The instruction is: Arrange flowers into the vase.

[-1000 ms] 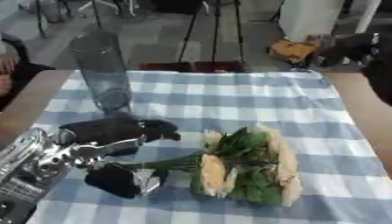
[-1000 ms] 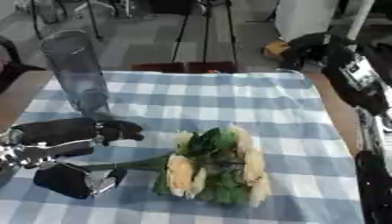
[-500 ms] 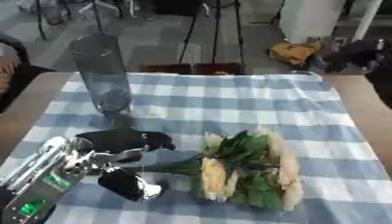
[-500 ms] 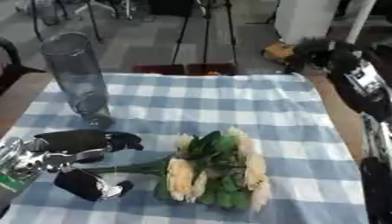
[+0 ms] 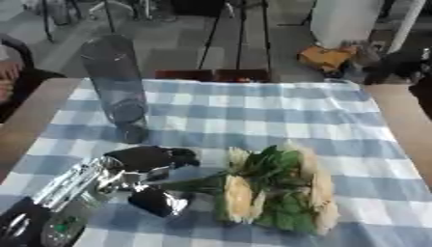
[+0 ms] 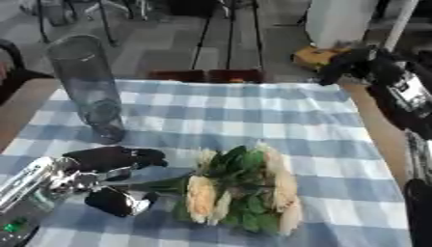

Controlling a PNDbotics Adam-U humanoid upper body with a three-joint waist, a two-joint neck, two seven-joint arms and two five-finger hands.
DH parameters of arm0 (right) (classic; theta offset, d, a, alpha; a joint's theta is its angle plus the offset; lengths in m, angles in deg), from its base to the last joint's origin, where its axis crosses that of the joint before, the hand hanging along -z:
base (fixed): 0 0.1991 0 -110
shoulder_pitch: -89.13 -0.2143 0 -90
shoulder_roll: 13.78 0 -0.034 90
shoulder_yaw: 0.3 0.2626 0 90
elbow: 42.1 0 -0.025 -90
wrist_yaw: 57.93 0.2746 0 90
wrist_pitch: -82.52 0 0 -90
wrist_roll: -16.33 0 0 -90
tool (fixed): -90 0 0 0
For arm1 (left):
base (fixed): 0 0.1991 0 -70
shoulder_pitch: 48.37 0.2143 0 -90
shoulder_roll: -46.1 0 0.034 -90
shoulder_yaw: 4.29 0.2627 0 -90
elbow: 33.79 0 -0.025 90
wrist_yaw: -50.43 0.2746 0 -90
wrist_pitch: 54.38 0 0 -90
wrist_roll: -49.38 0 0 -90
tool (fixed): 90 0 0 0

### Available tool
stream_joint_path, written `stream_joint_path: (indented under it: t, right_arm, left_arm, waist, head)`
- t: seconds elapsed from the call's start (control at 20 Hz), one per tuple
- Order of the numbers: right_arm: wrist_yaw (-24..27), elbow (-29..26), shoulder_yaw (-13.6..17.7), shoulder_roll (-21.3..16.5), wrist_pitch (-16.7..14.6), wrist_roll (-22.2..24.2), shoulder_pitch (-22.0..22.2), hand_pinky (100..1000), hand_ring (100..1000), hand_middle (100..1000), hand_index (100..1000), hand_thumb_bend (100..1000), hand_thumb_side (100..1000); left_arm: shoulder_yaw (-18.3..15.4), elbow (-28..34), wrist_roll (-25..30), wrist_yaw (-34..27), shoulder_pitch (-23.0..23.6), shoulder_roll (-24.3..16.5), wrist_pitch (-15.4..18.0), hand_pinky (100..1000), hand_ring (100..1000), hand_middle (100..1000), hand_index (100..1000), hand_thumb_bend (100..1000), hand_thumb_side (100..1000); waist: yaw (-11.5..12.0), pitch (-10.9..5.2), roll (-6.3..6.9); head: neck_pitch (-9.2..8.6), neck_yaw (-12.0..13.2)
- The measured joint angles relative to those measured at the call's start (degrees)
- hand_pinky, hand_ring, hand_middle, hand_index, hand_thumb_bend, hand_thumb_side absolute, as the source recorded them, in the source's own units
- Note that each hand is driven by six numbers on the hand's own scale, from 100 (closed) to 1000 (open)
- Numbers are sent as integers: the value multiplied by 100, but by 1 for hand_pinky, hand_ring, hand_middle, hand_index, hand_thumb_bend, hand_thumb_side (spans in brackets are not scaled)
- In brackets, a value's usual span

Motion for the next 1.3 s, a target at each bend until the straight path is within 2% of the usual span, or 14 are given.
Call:
stream_joint_path:
  t: [0.2, 0.45, 0.6, 0.95, 1.1, 1.3]
  right_arm:
    - [0, 1, 16, 0, -3, -3, 0, 771, 612, 527, 787, 100, 1000]
    - [0, 2, 29, 1, -8, -8, 14, 772, 609, 522, 784, 100, 1000]
    - [1, 2, 30, 1, -11, -11, 14, 773, 609, 521, 785, 100, 1000]
    - [4, 39, 31, 2, -31, -31, 16, 775, 609, 519, 785, 100, 1000]
    - [4, 57, 32, 2, -38, -38, 17, 775, 609, 519, 785, 100, 1000]
    - [4, 75, 34, 2, -51, -51, 19, 776, 609, 518, 785, 100, 1000]
  left_arm:
    - [4, -271, -62, 163, 0, 94, 66, 714, 885, 1000, 1000, 181, 620]
    - [3, -527, -193, 364, 0, 190, 193, 636, 790, 967, 971, 199, 573]
    - [-3, -680, -256, 471, 0, 259, 258, 609, 770, 965, 969, 188, 564]
    - [-90, -953, -508, 656, -20, 407, 349, 584, 741, 949, 953, 100, 552]
    - [-116, -1030, -577, 687, -51, 449, 357, 574, 732, 945, 950, 100, 552]
    - [-149, -1105, -633, 734, -90, 510, 345, 544, 701, 868, 935, 100, 545]
  waist:
    - [-28, 14, -6]
    - [-39, 41, -22]
    - [-62, 50, -31]
    - [-78, 77, -39]
    - [-91, 89, -47]
    - [-99, 102, -64]
  head:
    - [-14, 24]
    - [-49, 47]
    - [-61, 69]
    - [-100, 76]
    - [-103, 94]
    - [-127, 120]
